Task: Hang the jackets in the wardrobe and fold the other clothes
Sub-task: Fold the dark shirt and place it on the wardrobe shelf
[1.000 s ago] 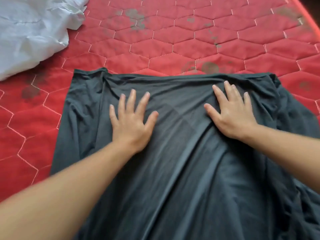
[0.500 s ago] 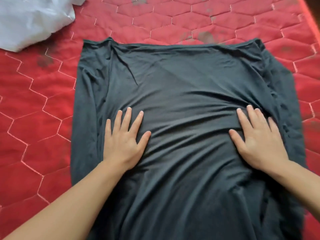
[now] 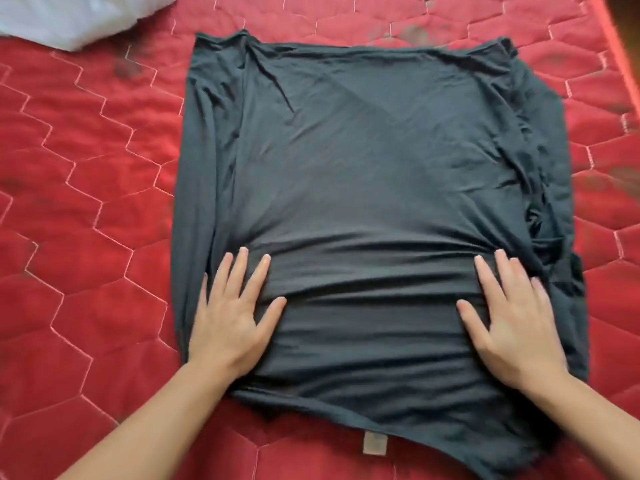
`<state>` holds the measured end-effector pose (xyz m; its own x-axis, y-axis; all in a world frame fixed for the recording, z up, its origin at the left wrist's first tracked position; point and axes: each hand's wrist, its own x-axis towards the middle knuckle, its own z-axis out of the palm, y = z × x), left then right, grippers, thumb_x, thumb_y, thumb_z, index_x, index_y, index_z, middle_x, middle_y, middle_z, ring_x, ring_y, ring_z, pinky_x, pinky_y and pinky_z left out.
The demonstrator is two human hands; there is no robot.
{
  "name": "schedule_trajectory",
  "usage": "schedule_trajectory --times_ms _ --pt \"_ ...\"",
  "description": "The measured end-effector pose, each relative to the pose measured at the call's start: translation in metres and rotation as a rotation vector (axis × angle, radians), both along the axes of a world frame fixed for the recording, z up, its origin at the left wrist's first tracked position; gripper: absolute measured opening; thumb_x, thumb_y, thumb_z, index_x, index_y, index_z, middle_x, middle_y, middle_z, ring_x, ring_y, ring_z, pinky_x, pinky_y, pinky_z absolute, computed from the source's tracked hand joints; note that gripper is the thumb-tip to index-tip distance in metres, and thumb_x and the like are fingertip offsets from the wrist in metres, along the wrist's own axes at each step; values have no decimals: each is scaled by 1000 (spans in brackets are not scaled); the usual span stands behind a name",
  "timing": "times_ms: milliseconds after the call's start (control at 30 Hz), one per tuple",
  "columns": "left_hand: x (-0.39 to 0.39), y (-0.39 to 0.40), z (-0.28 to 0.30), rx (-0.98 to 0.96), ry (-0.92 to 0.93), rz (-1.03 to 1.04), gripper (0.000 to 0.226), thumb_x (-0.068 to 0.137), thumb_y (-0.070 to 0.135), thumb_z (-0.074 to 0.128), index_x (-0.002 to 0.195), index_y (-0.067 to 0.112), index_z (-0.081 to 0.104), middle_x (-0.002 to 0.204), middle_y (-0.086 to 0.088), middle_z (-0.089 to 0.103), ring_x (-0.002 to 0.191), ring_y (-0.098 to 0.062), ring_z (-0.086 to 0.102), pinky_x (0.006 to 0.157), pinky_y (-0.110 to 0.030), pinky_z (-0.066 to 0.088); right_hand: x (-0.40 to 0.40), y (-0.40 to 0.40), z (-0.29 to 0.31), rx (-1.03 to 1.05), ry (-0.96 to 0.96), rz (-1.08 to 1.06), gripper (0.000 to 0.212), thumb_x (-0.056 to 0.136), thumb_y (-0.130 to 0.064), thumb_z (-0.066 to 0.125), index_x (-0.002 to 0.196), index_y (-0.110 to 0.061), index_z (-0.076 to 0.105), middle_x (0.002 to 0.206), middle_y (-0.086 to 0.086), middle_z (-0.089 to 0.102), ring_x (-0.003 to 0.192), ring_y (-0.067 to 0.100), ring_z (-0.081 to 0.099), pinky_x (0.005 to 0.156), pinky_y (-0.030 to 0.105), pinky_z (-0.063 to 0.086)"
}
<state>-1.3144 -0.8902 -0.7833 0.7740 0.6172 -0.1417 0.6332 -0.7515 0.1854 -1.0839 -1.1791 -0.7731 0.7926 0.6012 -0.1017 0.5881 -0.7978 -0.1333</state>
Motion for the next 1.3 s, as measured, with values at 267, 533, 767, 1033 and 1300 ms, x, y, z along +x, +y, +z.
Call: schedule_trajectory --times_ms 267,533,767,1033,1300 --pt "-11 -36 10 18 38 -33 72 87 67 25 152 36 27 162 -1 21 150 -26 13 118 -53 3 -41 -9 6 -2 -24 173 72 87 -57 35 147 -17 41 156 15 30 143 33 28 114 54 17" --pt "-60 -52 9 4 79 22 75 86 71 23 153 38 22 164 2 14 151 -22 6 120 -50 9 -37 -49 2 -76 -43 236 78 91 -69 18 149 -21 37 157 12 29 144 29 27 116 51 17" --pt "-85 -82 24 22 -31 -263 70 80 72 46 140 34 49 149 -2 44 139 -27 37 112 -51 20 -100 -80 10 106 -13 578 76 81 -74 47 138 -24 50 149 9 42 137 27 37 111 54 24" --pt "-91 -78 33 -23 -161 -469 16 86 33 50 87 23 62 82 9 61 73 -18 57 63 -32 44 -104 -92 11 252 -151 557 20 101 -29 33 100 -26 53 80 -4 62 71 22 62 86 38 38" --pt "-100 -72 54 -151 136 -564 8 65 35 47 72 30 46 66 12 53 64 -13 58 57 -25 34 -117 -106 33 18 21 637 9 89 -31 46 92 -27 53 74 -9 50 61 16 54 67 29 35"
